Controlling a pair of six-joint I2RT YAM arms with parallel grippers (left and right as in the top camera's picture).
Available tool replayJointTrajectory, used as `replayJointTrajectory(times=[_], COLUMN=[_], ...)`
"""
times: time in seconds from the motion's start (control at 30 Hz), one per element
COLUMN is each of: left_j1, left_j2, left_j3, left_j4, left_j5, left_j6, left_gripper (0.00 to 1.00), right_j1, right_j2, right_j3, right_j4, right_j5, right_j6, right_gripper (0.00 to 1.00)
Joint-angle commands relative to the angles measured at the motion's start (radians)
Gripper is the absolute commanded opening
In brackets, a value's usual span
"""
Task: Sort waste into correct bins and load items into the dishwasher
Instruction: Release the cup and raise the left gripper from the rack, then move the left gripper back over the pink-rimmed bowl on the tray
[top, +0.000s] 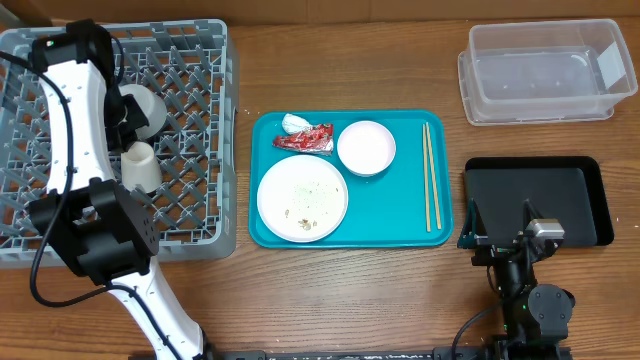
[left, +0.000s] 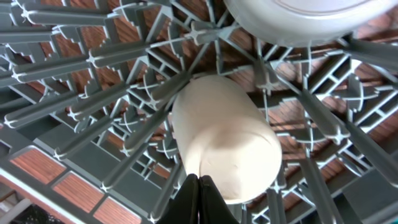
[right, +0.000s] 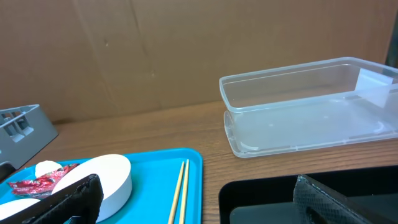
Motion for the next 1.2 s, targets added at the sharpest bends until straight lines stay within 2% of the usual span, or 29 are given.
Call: replayJointTrajectory(times=[0.0, 0.23, 0.53, 0.67, 0.93, 1.03, 1.17], left_j1=[-0.003, -0.005, 0.004, 0.004, 0.005, 0.004, -0.010], left_j2=[-0.016, -0.015, -0.016, -0.016, -0.017, -0.017, -0.018], left_j3=[-0.008, -0.042, -0.103, -0.050, 0.186, 0.269, 0.377], left_j4=[0.015, 0.065, 0.083, 0.042, -0.085, -0.124, -0.157], left_j5=[-0.010, 0.043, -0.021, -0.038, -0.031, 0.043, 0.267], left_j6=[-0.021, -0.020, -0.009, -0.014, -0.060, -0.056, 0.034], left_gripper=[0.04, 0.04, 0.04, 0.04, 0.04, 0.04, 0.04], right_j1=[0.004, 0.004, 0.004, 0.004, 0.004, 0.004, 0.004], right_j2=[-0.010, -0.010, -0.010, -0.010, -0.010, -0.010, -0.010], right_j3=[-0.010, -0.010, -0.010, -0.010, -0.010, -0.010, -0.010], right_j4=[0.006, 0.006, 0.006, 0.006, 0.006, 0.006, 0.006], right_j5=[0.010, 0.010, 0.010, 0.010, 0.010, 0.010, 0.010], right_j6=[-0.007, -0.007, -0.007, -0.007, -0.007, -0.007, -0.007], right_gripper=[1.00, 1.00, 1.00, 1.00, 1.00, 1.00, 1.00])
